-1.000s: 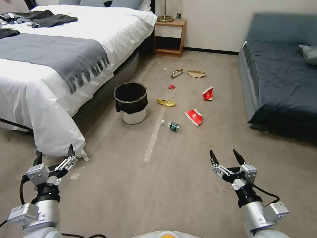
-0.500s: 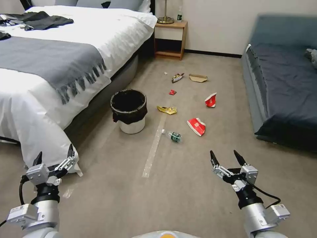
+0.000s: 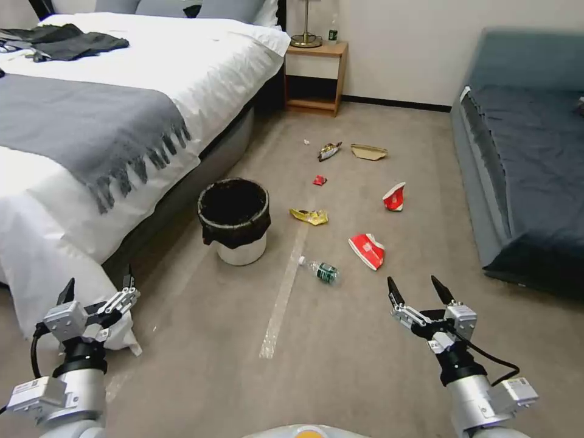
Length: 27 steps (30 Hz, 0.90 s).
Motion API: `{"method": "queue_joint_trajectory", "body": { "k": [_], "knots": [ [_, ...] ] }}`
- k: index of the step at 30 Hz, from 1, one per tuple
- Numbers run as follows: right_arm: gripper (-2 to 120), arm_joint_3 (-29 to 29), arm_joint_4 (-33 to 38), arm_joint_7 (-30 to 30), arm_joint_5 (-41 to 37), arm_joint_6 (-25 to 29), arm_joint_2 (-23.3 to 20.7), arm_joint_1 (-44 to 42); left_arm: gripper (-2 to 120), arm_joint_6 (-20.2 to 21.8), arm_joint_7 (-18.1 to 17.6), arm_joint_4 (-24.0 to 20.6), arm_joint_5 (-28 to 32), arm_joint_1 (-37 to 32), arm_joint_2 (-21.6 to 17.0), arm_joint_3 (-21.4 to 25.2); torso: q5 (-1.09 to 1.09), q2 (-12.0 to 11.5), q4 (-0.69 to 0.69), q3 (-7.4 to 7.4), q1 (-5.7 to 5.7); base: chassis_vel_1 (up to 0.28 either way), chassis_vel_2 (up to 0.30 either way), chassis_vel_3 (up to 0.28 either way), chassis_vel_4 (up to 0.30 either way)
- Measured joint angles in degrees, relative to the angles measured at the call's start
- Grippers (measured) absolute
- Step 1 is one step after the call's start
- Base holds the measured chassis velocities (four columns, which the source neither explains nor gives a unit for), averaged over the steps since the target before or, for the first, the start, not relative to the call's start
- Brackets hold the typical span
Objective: Pick up the trash can from the floor.
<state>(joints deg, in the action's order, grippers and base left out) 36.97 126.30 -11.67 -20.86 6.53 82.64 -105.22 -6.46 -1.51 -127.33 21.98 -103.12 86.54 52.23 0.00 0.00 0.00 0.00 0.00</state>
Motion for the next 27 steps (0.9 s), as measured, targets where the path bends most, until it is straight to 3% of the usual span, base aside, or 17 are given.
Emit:
{"method": "queue_joint_trajectory", "body": {
  "k": [27],
  "knots": [
    [100, 0.0, -0.6, -0.4, 0.1, 0.5, 0.2, 0.0, 100, -0.4, 0.0, 0.7, 0.0, -0.2, 0.0, -0.1, -0.01, 0.0, 0.00, 0.00, -0.01, -0.138, 0.134, 0.139, -0.138]
  ]
}}
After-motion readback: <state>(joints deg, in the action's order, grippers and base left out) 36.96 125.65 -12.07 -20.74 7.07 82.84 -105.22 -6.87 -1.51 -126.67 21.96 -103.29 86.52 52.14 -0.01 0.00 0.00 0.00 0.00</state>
